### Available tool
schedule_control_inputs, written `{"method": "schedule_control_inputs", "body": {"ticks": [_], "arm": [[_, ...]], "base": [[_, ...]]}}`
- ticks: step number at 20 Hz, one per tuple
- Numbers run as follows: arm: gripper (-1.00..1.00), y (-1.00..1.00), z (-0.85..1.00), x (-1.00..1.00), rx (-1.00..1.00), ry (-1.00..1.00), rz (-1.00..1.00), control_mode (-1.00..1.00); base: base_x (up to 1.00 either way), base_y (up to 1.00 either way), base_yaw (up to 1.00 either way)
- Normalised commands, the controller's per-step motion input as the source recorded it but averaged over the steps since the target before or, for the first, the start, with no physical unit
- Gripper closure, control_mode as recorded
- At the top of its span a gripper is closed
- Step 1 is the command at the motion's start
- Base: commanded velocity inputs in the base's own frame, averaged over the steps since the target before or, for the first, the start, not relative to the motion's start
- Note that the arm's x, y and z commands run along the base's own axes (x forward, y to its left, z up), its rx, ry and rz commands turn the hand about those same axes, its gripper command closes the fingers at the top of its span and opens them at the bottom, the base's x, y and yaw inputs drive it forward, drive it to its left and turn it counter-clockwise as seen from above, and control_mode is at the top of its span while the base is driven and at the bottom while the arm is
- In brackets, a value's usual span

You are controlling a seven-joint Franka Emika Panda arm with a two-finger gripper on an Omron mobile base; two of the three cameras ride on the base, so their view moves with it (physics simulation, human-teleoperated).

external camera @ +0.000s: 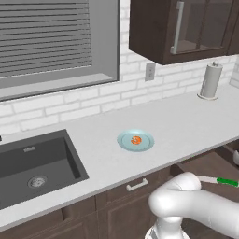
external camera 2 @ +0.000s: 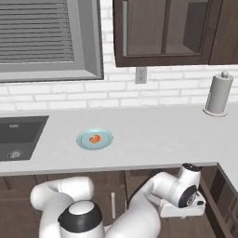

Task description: Pick up the knife from the drawer and place it on the cutting board. Then place the meat from the plate to the cutting board.

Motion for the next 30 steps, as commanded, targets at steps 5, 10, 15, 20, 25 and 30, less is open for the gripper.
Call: {"method": "schedule_control_inputs", "body": {"ticks": [5, 10, 15, 20, 25, 30], "arm": [[-1.0, -0.01, 0.0, 0.36, 0.0, 0.0, 0.04, -1.0], [-1.0, 0.0, -0.13, 0.44, 0.0, 0.0, 0.0, -1.0], [-1.0, 0.0, -0.31, 0.32, 0.0, -0.02, 0.0, -1.0], [-1.0, 0.0, -0.39, 0.31, 0.0, 0.0, 0.01, -1.0], [-1.0, 0.0, -0.39, 0.31, 0.0, -0.03, 0.03, -1.0], [-1.0, 0.0, -0.41, 0.09, 0.0, -0.05, 0.05, -1.0]], "base": [[0.0, 0.0, 0.0], [0.0, 0.0, 0.0], [0.0, 0.0, 0.0], [0.0, 0.0, 0.0], [0.0, 0.0, 0.0], [0.0, 0.0, 0.0]]}}
